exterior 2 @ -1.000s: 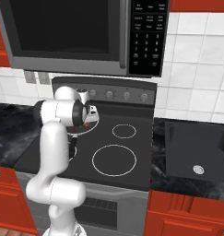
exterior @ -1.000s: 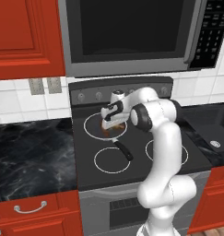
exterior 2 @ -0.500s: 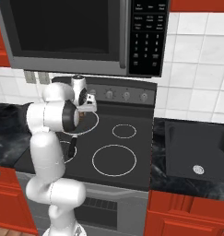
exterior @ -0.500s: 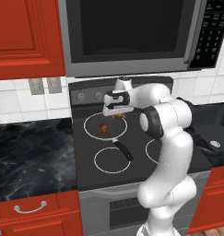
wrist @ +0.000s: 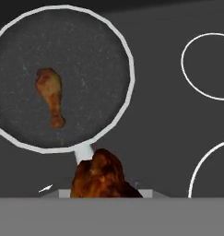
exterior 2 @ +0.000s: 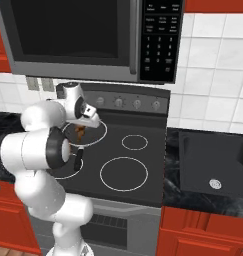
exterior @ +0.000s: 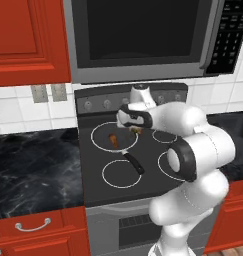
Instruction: Take the chicken drumsticks from the pan and place one on each plate on the dining counter.
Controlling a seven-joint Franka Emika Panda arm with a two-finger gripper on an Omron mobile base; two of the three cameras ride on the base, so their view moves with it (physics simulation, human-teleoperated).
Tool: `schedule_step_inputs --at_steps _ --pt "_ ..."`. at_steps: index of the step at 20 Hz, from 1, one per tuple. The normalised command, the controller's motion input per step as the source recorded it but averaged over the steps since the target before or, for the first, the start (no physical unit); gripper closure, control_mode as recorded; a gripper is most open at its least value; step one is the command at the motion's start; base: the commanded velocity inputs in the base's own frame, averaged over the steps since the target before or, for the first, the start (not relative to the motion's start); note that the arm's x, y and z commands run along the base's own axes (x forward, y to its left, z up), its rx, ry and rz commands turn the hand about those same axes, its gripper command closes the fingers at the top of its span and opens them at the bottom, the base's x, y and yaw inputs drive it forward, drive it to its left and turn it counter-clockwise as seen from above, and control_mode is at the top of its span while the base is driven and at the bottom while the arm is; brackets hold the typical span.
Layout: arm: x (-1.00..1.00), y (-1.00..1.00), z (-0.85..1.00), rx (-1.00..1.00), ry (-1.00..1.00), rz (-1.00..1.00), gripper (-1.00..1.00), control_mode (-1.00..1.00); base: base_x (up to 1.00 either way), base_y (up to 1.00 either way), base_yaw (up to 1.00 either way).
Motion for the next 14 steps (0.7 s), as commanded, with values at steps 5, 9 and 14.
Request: schedule_step_inputs --at_steps 5,9,14 --pt "-1.0 0.0 0.26 0.04 0.0 -0.3 1.0 -1.0 0.0 0.0 0.0" --pt "-1.0 0.0 0.47 0.13 0.0 -0.15 1.0 -1.0 0.0 0.0 0.0" --pt "-1.0 0.0 0.42 0.13 0.0 -0.1 1.0 -1.0 0.0 0.0 0.0"
